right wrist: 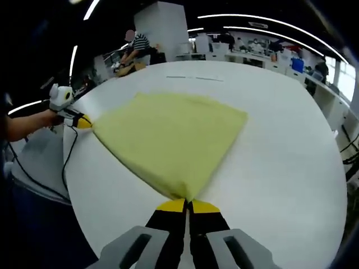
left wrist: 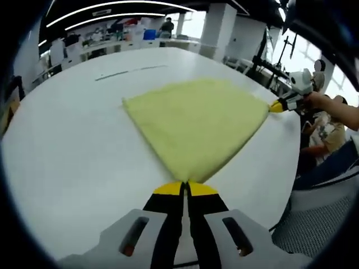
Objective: Fold the garment on the visible template until the final outline fits inside the template.
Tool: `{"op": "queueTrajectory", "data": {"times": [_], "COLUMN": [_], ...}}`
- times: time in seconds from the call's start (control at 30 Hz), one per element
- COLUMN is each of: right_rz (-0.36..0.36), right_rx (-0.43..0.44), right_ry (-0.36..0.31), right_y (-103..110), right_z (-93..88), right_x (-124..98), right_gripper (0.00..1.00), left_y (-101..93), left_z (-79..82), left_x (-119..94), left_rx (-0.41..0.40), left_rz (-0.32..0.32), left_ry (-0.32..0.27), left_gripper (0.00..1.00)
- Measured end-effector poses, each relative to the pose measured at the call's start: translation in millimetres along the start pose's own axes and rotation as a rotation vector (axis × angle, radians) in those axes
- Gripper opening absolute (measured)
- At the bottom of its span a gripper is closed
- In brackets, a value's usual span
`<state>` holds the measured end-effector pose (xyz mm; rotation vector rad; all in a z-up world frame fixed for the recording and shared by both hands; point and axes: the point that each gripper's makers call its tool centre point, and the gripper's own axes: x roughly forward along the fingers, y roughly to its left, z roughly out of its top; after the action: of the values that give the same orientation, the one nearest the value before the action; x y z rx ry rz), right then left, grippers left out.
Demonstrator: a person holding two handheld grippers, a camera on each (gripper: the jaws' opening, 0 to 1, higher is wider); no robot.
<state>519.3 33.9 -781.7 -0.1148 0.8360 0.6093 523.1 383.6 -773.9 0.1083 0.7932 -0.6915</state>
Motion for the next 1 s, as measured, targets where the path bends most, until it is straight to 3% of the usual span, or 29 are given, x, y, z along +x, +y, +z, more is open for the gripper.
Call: {"op": "queueTrajectory", "data": {"times": [0.27,0.5,0.7,1.0], "right_rz": [0.007,-0.014,-0.018,-0.003], "right_rx": [0.033,0.098,0.122,0.117], "right_ry": [-0.004,-0.029,-0.047,-0.070], "right_y": [0.2,-2.4,-0.9,9.3], "right_z": [-1.8,1.7,6.9,27.0], "right_x": [0.2,-2.7,-6.8,-17.8], "right_gripper": [0.00,0.03,0.21,0.55], "left_y": [0.1,2.2,2.8,-6.0], "left_z": [-1.8,0.0,2.8,22.6], "left_x": [-0.3,-3.7,-11.2,-28.2], "left_rx": [-0.013,-0.079,-0.138,-0.096], "left_rz": [0.009,0.012,0.024,0.049], "left_ry": [0.004,-0.036,-0.081,-0.133], "left_gripper": [0.00,0.04,0.16,0.38]}}
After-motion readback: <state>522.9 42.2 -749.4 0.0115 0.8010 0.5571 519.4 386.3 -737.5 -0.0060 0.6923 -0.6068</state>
